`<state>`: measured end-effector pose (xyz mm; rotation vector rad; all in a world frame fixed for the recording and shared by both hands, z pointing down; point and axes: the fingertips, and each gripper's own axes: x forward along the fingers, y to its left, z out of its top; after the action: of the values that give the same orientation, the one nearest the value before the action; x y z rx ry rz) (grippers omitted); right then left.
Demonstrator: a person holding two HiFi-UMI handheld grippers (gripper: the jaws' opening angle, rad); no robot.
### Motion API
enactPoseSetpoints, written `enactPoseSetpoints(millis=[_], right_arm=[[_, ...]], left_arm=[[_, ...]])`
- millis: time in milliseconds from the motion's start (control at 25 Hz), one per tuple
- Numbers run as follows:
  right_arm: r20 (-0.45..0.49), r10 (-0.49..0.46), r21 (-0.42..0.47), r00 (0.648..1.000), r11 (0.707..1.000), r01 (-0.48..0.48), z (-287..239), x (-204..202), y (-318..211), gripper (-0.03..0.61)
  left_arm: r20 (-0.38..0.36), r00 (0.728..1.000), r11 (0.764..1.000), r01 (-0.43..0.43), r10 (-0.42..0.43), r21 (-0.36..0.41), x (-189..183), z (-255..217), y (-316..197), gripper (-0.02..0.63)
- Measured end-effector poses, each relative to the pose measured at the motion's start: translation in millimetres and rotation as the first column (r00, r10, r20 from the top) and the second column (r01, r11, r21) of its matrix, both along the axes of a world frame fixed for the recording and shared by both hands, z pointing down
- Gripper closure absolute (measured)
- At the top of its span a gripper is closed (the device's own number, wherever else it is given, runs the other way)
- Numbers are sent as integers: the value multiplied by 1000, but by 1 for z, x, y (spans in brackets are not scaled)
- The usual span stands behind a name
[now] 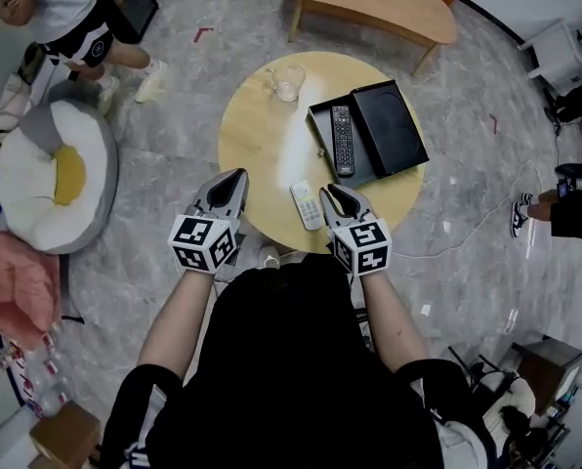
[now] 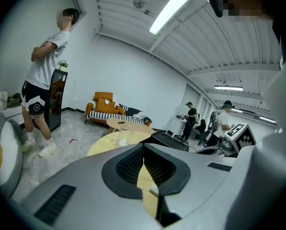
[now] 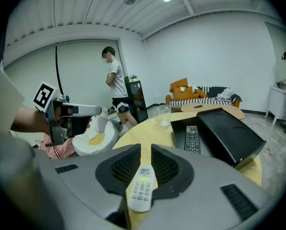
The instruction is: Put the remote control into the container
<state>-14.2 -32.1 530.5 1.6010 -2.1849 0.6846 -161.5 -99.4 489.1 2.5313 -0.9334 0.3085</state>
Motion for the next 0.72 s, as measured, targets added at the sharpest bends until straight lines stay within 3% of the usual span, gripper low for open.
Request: enactPoseSetpoints(millis=[360,720], right_arm=[[-84,-42,-246,996,969,20,82,-26,17,326],[-180,-46,-376,983,926,-26,133,-29,21,290]], left_arm=[[39,999,1000,-27,27,-11,-29,8,15,606],[72,996,997,47,-43,-54,-74,24,22,606]])
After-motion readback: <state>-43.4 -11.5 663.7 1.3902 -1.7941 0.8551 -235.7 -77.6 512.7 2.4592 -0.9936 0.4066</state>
